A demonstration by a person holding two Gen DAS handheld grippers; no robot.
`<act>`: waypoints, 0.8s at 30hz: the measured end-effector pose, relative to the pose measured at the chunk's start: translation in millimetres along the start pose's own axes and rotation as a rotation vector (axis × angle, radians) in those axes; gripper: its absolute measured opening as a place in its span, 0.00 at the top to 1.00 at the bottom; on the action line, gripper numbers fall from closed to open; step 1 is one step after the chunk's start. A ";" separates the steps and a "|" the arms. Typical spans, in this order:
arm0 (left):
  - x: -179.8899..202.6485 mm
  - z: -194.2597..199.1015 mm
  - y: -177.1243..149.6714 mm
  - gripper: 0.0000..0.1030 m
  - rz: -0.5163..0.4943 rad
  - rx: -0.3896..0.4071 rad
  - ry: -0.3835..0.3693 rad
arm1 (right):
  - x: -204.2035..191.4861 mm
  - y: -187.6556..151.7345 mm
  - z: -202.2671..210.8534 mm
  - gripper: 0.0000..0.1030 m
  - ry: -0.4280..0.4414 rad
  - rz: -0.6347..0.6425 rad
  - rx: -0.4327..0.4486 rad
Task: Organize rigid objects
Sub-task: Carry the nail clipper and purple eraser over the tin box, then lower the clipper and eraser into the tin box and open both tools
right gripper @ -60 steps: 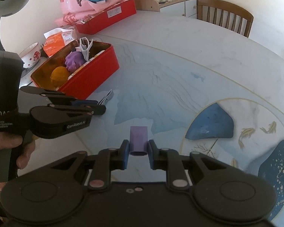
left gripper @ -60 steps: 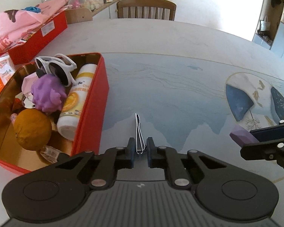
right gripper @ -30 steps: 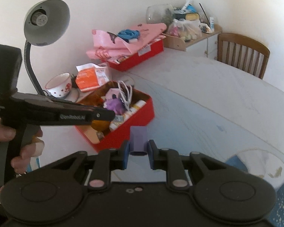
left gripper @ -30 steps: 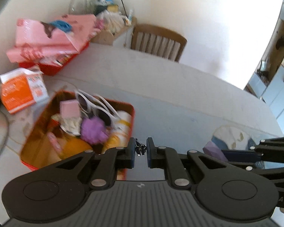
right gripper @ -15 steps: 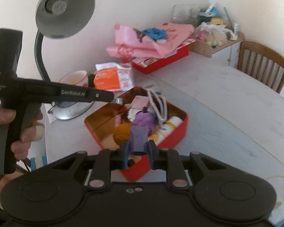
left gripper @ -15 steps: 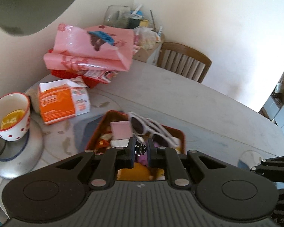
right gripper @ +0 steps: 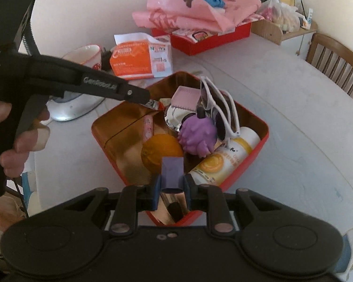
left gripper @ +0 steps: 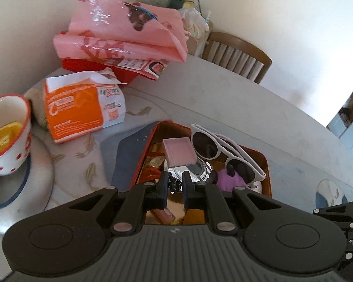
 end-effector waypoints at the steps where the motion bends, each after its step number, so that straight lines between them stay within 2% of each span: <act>1: 1.9 -3.0 -0.7 0.89 -0.016 -0.005 -0.003 | 0.4 -0.9 -1.7 0.81 -0.006 -0.001 -0.004; 9: 6.7 -26.5 -13.8 0.89 -0.103 -0.052 -0.006 | 2.8 -1.5 -18.4 0.81 -0.035 -0.026 -0.038; 17: 21.0 -28.5 -19.2 0.89 -0.213 -0.046 -0.013 | 0.9 0.8 -27.1 0.78 -0.030 -0.059 -0.044; 24: 20.3 -29.8 -28.6 0.89 -0.217 -0.070 -0.008 | 3.0 -0.6 -21.7 0.71 -0.014 -0.109 -0.027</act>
Point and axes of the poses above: each gripper's, at about its wrist camera, not at the fingertips, and z roughly against the way its jaws point, x to its right, y to its top, the point moved 10 cm from there along -z, roughly the way its jaws point, and after that the axes turned 2 degrees about x, right-handed, at the moved point
